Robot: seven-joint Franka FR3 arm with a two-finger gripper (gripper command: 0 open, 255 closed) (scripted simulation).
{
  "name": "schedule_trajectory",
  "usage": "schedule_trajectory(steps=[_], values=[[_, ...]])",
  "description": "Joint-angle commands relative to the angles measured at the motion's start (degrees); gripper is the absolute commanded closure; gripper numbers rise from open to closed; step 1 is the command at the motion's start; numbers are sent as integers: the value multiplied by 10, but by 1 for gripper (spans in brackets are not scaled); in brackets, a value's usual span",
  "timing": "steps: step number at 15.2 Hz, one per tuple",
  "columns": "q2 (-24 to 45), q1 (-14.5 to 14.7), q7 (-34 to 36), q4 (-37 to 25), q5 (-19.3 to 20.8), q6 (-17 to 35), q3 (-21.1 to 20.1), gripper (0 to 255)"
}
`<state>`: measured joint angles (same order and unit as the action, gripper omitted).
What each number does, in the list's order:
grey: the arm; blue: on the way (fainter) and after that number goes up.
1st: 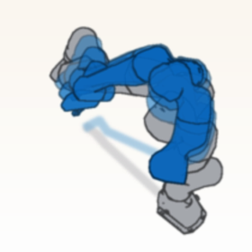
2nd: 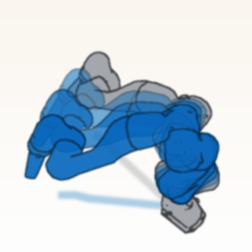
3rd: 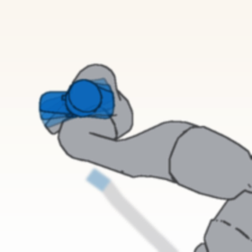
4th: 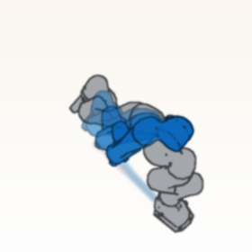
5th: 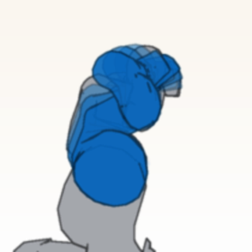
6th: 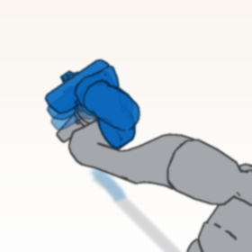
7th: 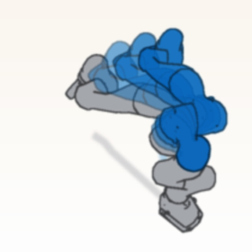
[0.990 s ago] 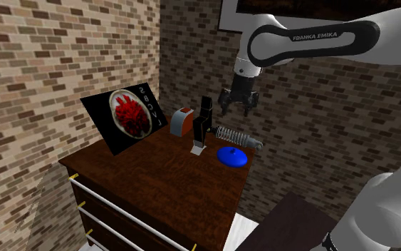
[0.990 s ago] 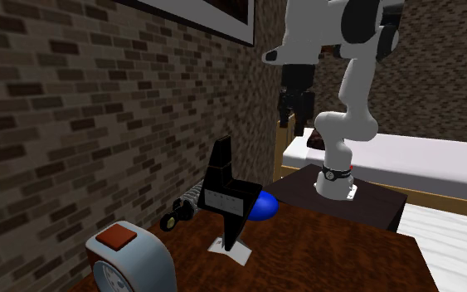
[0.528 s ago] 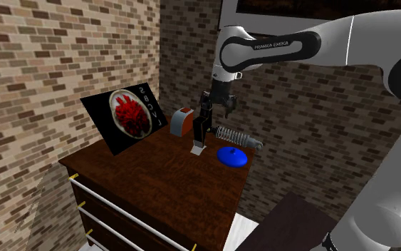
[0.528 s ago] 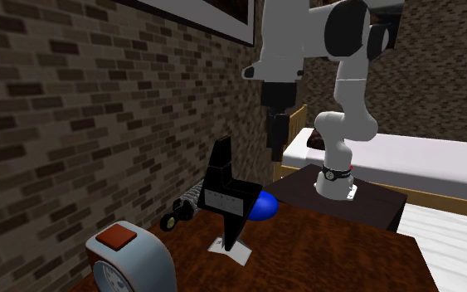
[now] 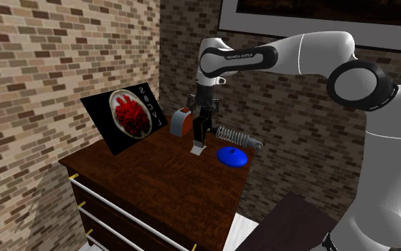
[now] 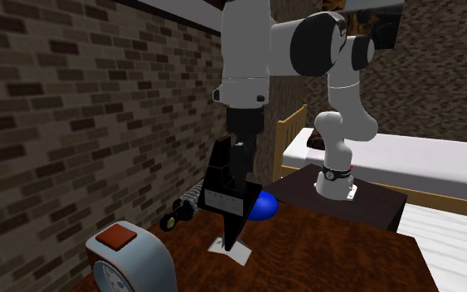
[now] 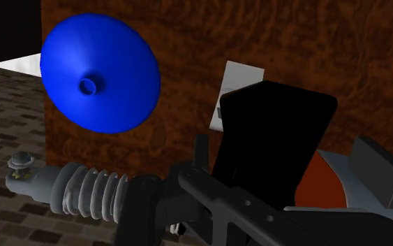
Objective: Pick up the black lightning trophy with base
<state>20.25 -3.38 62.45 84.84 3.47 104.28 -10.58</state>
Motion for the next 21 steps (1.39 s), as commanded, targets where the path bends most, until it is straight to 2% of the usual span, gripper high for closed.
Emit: schedule_trajectory(steps=[1, 8, 9, 17, 21], values=[[14, 2, 8, -5, 2, 8, 2, 0], [20, 1, 9, 30, 3, 49, 2, 0], [19, 1, 9, 31, 3, 49, 2, 255], [18, 1, 9, 34, 3, 51, 2, 255], [16, 1, 9, 12, 2, 27, 2, 255]])
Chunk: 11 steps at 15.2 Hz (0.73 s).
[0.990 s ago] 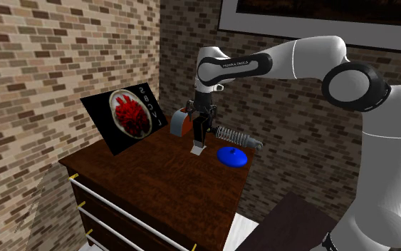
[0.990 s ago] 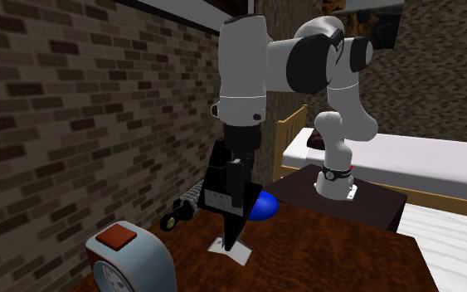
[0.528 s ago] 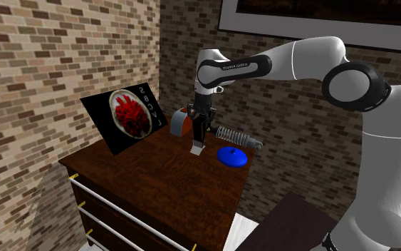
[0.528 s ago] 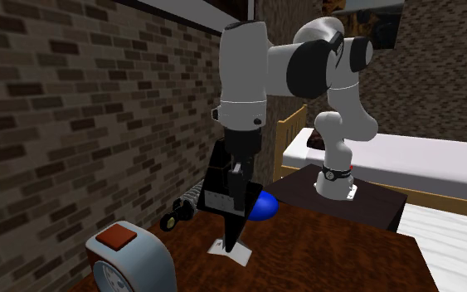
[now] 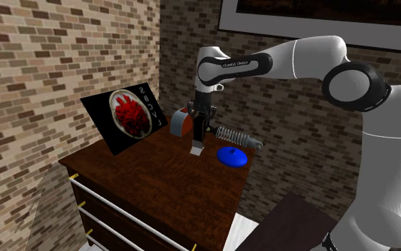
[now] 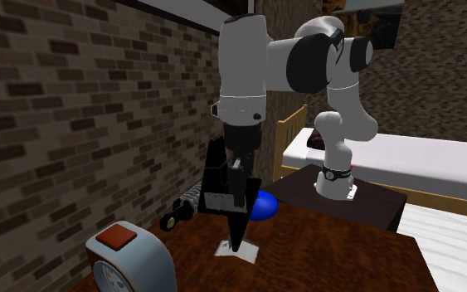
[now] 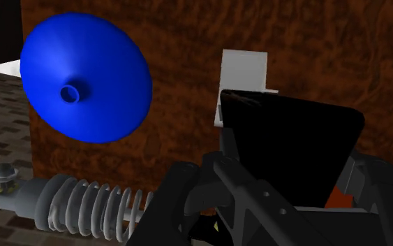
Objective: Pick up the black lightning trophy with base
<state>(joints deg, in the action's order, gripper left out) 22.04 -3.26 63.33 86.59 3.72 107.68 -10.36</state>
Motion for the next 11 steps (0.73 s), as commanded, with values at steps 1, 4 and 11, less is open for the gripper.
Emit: schedule_trajectory(steps=[1, 4, 11], values=[[-3, 0, 0, -12, -1, -14, 0, 255], [-5, 1, -1, -32, -1, -36, -1, 255], [-5, 3, -1, -86, -2, -90, -1, 255]])
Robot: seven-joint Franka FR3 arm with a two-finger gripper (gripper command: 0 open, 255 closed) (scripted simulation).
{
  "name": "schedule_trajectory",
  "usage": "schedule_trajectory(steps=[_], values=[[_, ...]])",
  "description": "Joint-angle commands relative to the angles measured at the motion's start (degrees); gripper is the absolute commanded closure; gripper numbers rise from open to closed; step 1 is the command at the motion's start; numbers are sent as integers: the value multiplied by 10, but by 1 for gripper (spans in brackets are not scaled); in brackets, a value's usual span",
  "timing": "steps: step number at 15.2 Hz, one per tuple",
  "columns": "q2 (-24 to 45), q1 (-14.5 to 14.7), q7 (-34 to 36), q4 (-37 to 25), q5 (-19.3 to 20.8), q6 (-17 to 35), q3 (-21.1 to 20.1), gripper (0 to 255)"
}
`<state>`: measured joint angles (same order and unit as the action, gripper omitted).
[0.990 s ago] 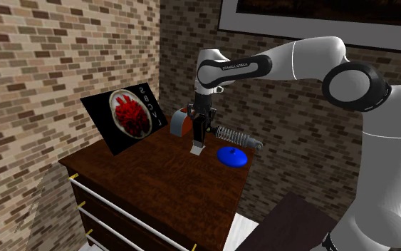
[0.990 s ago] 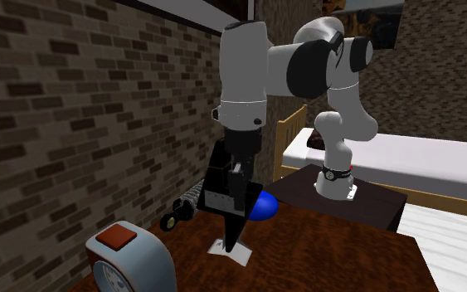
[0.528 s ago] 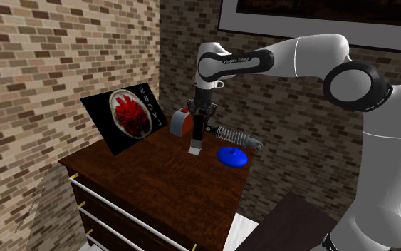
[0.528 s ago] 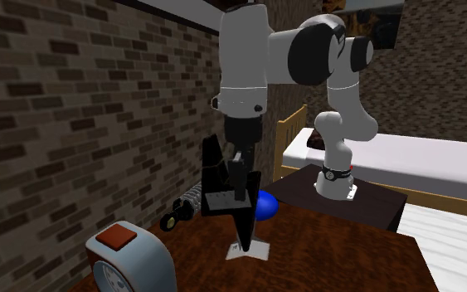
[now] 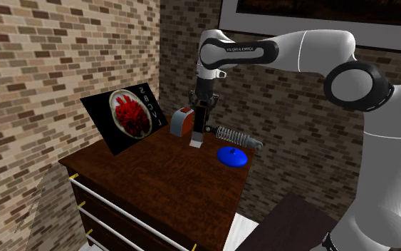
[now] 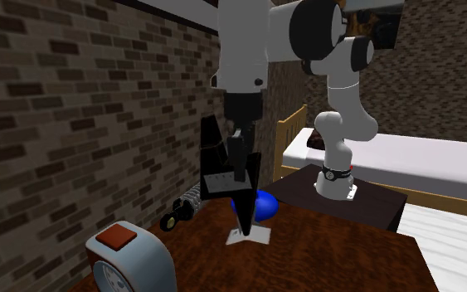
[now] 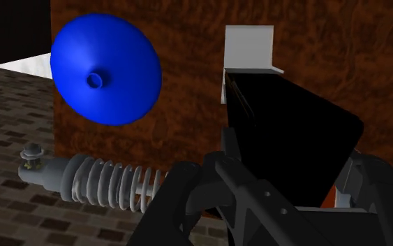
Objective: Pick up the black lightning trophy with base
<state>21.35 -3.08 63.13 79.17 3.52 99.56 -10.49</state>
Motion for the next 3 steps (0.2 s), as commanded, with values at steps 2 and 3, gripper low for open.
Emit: schedule_trajectory(steps=[2, 3], values=[[3, 1, 0, -22, 1, -18, 0, 255], [3, 1, 0, -22, 1, -18, 0, 255]])
